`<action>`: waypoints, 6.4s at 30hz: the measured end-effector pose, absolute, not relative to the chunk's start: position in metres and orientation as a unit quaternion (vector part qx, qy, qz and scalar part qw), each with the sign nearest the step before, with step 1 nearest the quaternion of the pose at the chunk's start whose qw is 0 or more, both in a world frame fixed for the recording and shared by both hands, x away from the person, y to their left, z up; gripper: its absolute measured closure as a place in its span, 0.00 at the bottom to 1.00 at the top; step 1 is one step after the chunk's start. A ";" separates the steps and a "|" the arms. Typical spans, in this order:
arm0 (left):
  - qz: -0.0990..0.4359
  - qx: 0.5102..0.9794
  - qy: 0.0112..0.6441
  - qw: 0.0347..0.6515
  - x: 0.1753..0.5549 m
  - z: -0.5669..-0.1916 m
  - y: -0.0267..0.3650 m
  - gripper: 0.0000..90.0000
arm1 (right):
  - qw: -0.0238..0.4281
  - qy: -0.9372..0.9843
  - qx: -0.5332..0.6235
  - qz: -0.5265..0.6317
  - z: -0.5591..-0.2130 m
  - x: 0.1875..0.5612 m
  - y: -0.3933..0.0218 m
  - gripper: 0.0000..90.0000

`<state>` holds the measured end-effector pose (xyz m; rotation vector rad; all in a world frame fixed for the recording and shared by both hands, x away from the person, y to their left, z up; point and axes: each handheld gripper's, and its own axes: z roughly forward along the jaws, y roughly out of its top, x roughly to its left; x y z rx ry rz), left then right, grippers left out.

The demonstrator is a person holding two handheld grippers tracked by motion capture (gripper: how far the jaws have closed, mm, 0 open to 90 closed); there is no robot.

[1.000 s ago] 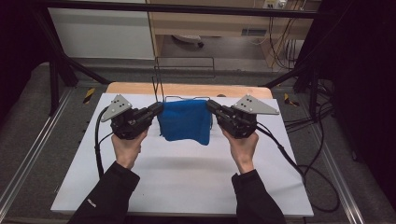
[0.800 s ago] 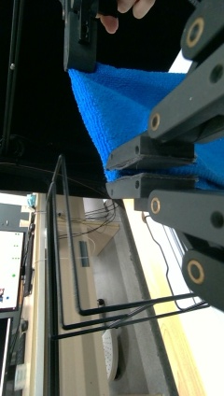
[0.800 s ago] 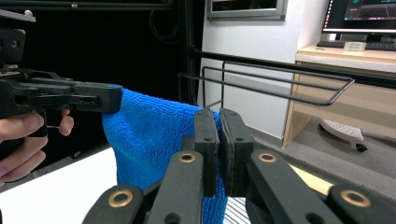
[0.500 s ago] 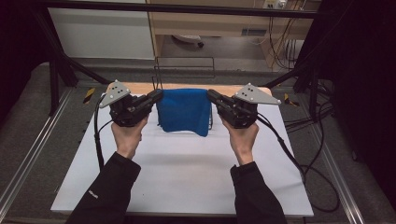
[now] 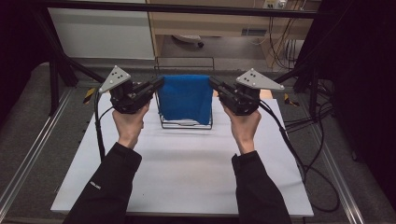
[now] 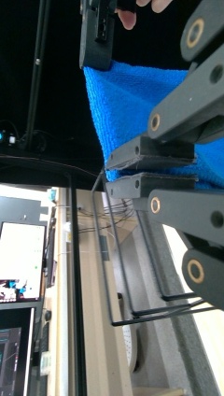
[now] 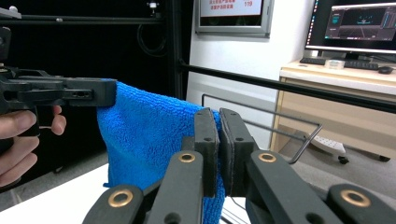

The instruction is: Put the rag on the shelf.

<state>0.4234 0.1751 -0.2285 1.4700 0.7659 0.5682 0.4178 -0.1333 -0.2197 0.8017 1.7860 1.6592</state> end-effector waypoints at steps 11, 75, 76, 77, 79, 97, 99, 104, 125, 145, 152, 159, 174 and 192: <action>0.256 0.635 0.337 0.646 0.439 -0.208 0.177 0.94 | 0.294 0.662 0.300 0.621 -0.200 0.432 -0.129 0.97; 0.294 0.591 0.358 0.661 0.504 -0.144 0.170 0.94 | 0.338 0.649 0.306 0.609 -0.130 0.504 -0.117 0.97; 0.296 0.591 0.359 0.659 0.506 -0.145 0.170 0.94 | 0.339 0.648 0.308 0.609 -0.130 0.505 -0.117 0.97; 0.296 0.591 0.361 0.658 0.508 -0.145 0.169 0.94 | 0.340 0.648 0.307 0.609 -0.131 0.507 -0.117 0.97; 0.294 0.589 0.362 0.660 0.510 -0.146 0.169 0.94 | 0.341 0.646 0.308 0.609 -0.131 0.509 -0.117 0.97; 0.299 0.599 0.365 0.647 0.523 -0.167 0.172 0.94 | 0.348 0.656 0.308 0.594 -0.148 0.527 -0.111 0.96; 0.294 0.598 0.364 0.651 0.523 -0.169 0.171 0.94 | 0.349 0.658 0.308 0.592 -0.151 0.527 -0.111 0.96; 0.298 0.610 0.361 0.639 0.523 -0.178 0.168 0.94 | 0.343 0.662 0.312 0.588 -0.161 0.527 -0.115 0.96; 0.288 0.652 0.341 0.613 0.506 -0.199 0.170 0.94 | 0.317 0.679 0.313 0.583 -0.196 0.508 -0.123 0.96; 0.275 0.668 0.330 0.607 0.491 -0.209 0.173 0.94 | 0.312 0.691 0.302 0.578 -0.200 0.493 -0.125 0.96; 0.270 0.677 0.333 0.599 0.491 -0.215 0.178 0.94 | 0.310 0.701 0.294 0.571 -0.203 0.488 -0.122 0.96; 0.264 0.684 0.326 0.597 0.485 -0.221 0.181 0.94 | 0.298 0.711 0.290 0.566 -0.206 0.481 -0.122 0.96; 0.242 0.717 0.329 0.564 0.474 -0.239 0.182 0.92 | 0.257 0.749 0.289 0.538 -0.223 0.470 -0.126 0.96; 0.236 0.732 0.341 0.540 0.468 -0.238 0.191 0.78 | 0.244 0.762 0.290 0.525 -0.243 0.473 -0.126 0.95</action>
